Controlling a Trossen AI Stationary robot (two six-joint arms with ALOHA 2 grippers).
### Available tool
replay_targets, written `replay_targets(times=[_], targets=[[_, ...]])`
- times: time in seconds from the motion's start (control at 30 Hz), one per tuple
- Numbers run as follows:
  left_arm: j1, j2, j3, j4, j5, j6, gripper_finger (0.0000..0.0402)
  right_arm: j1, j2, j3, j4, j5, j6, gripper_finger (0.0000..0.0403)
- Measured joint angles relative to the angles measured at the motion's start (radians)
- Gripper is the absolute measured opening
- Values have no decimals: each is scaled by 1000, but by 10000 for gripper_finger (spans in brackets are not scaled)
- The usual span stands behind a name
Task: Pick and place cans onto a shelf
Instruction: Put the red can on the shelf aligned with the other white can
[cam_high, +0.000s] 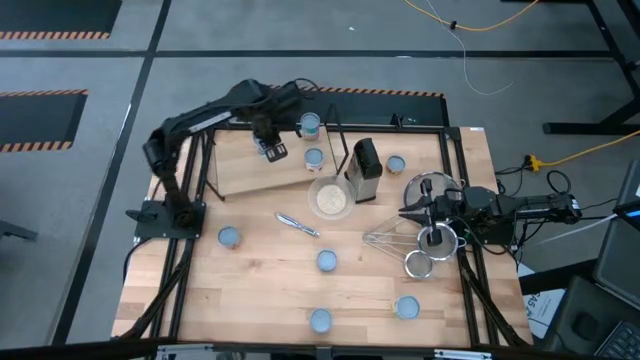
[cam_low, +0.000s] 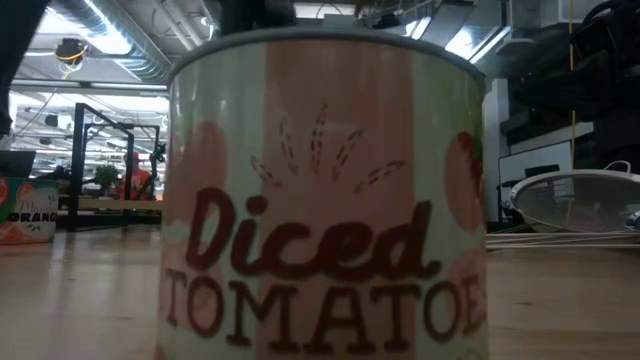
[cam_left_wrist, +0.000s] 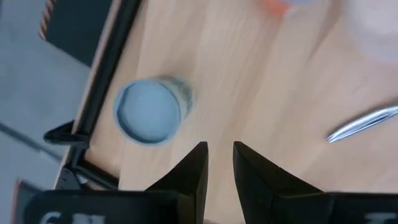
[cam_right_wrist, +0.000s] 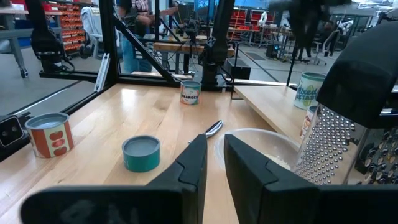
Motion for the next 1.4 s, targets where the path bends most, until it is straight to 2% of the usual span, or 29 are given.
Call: replay_targets(times=[0.17,0.37,0.47,0.67,0.77,0.9,1.13,1.4], targets=[[-146,-152,-58,108,-3,-111,69,0,0,0,26,0,0,61],[-376,-289,-267,355,-11,-194,69,0,0,0,47,0,3,65],[-480,-321,-381,482,-43,-217,69,0,0,4,48,0,15,86],[-631,-332,-559,675,-163,-302,69,0,7,67,54,-21,146,157],[-677,-332,-635,772,-193,-329,69,0,20,117,54,-133,186,179],[-713,-332,-705,873,-195,-353,69,6,70,204,15,-226,272,185],[-741,-332,-710,916,-199,-351,69,86,256,383,-230,-240,471,185],[-753,-332,-710,948,-227,-347,69,255,564,480,-240,-266,633,174]])
